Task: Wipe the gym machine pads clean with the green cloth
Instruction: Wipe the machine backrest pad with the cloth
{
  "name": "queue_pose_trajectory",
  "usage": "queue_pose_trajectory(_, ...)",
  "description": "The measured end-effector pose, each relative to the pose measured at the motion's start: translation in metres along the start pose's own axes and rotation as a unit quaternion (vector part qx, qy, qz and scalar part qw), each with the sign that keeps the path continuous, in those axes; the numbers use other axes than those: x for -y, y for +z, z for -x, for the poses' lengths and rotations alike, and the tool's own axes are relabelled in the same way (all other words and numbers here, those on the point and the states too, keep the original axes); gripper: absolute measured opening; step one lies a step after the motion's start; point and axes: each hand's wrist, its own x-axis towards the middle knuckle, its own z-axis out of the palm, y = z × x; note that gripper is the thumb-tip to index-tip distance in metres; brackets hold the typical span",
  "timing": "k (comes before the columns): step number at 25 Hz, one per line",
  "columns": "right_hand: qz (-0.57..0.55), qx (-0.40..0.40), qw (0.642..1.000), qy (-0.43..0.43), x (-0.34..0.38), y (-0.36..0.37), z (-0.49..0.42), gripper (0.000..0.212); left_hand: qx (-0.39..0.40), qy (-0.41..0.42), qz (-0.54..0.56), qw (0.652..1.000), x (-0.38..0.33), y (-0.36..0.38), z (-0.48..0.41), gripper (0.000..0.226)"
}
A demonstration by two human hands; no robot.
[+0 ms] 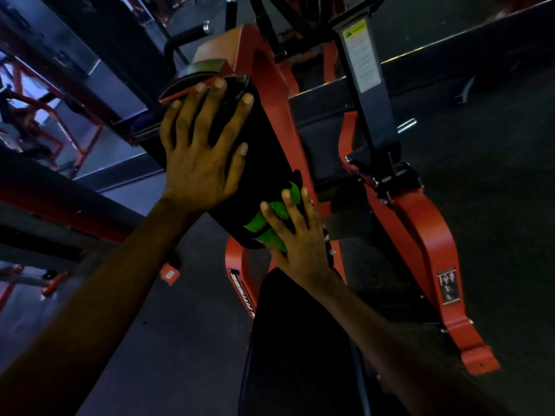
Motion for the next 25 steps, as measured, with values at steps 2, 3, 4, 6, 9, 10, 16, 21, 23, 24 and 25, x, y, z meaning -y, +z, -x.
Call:
queue_pose_trajectory(2, -0.016, -0.018, 1.0, 0.016, 0.012, -0.002, -0.016, 0.063, -0.009, -0.008, -0.004, 1.0, -0.001, 0.003, 0.001, 0.056)
queue_pose_trajectory(3, -0.02, -0.021, 1.0, 0.013, 0.016, -0.005, -0.024, 0.06, -0.012, -0.009, -0.004, 1.0, -0.001, 0.004, 0.002, 0.056)
queue_pose_trajectory(4, -0.022, -0.019, 1.0, 0.005, 0.017, -0.006, -0.03, 0.058, -0.014, -0.009, -0.002, 1.0, -0.001, 0.005, 0.002, 0.056)
queue_pose_trajectory(6, -0.024, -0.008, 1.0, -0.018, 0.008, -0.006, -0.028, 0.058, -0.02, -0.01, 0.007, 1.0, -0.001, 0.007, 0.003, 0.056)
queue_pose_trajectory(9, -0.054, 0.01, 0.998, -0.002, -0.014, 0.005, 0.006, 0.071, -0.029, -0.01, 0.006, 1.0, 0.0, 0.008, 0.005, 0.057)
queue_pose_trajectory(10, -0.076, 0.009, 0.997, 0.018, -0.019, 0.007, 0.016, 0.072, -0.03, -0.009, 0.002, 1.0, 0.0, 0.008, 0.004, 0.057)
queue_pose_trajectory(16, -0.188, -0.043, 0.979, 0.065, 0.002, -0.014, -0.024, 0.055, -0.039, -0.007, 0.0, 0.999, 0.0, 0.011, 0.004, 0.058)
queue_pose_trajectory(21, -0.212, -0.023, 0.976, 0.051, -0.018, -0.008, -0.014, 0.059, -0.034, -0.01, -0.002, 0.999, -0.001, 0.011, 0.005, 0.057)
queue_pose_trajectory(23, -0.235, -0.005, 0.967, 0.098, -0.029, -0.004, 0.011, 0.058, -0.031, -0.013, -0.005, 0.999, -0.001, 0.01, 0.005, 0.056)
queue_pose_trajectory(24, -0.247, -0.008, 0.961, 0.125, -0.031, -0.003, 0.019, 0.059, -0.032, -0.013, -0.005, 0.999, -0.001, 0.01, 0.005, 0.056)
queue_pose_trajectory(25, -0.257, -0.018, 0.955, 0.148, -0.03, -0.002, 0.022, 0.059, -0.033, -0.013, -0.004, 0.999, -0.001, 0.01, 0.005, 0.056)
